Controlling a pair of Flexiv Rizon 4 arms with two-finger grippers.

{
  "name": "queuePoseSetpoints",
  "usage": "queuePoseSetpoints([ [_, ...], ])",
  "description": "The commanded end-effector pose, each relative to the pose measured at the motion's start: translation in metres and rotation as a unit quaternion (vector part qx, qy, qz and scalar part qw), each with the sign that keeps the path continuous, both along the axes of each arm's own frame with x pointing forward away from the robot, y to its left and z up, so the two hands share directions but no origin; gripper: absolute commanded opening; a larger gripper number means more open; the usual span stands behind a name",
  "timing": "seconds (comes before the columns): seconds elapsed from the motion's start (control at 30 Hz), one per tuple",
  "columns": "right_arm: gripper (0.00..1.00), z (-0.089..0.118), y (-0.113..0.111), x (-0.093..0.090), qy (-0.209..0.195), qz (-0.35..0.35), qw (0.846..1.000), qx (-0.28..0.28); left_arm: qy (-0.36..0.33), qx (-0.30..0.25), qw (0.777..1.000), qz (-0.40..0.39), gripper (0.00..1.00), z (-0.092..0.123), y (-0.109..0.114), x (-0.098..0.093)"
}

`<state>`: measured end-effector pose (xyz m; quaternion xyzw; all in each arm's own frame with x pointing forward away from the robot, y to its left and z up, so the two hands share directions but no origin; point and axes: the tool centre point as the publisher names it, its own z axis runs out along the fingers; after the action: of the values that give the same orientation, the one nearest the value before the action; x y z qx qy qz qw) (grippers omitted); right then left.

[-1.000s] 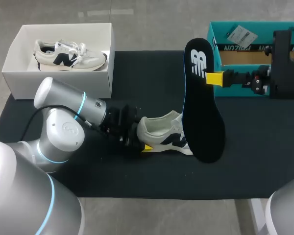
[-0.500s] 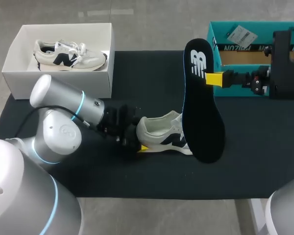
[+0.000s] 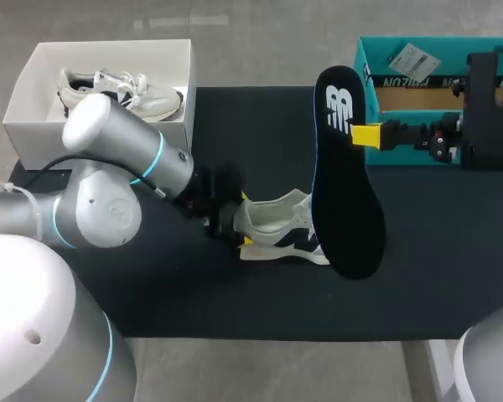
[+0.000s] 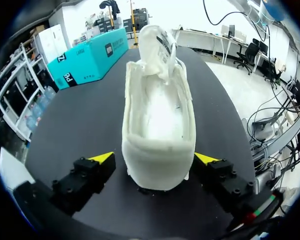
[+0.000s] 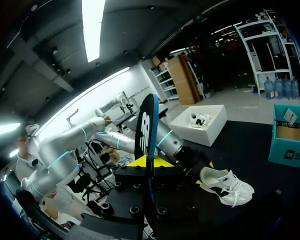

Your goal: Take the shoe out of the shoebox, open the shoe tongue, remove and reinsert the insole, then place the shoe into the shoebox

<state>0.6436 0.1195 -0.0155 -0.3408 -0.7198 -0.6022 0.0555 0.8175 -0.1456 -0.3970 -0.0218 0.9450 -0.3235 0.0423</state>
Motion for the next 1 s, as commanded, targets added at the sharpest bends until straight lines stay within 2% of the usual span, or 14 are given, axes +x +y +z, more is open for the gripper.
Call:
queuePoseSetpoints([
  [0.03, 0.0, 0.0, 0.003, 0.0, 0.0, -0.001, 1.0, 0.0, 0.014, 0.088, 0.996, 0.017, 1.0, 0.015, 0.001, -0.001],
  [0.4, 0.0, 0.0, 0.003, 0.0, 0.0, -0.001, 1.0, 0.0, 0.01, 0.12, 0.993, 0.006, 1.0, 0.032, -0.001, -0.007],
  [0.9, 0.0, 0.0, 0.003, 0.0, 0.0, -0.001, 1.0, 0.0, 0.009, 0.123, 0.992, 0.011, 1.0, 0.032, -0.002, -0.007],
  [1.0, 0.0, 0.0, 0.003, 0.0, 0.0, -0.001, 1.0, 0.0, 0.015, 0.175, 0.984, 0.024, 1.0, 0.038, -0.006, -0.007],
])
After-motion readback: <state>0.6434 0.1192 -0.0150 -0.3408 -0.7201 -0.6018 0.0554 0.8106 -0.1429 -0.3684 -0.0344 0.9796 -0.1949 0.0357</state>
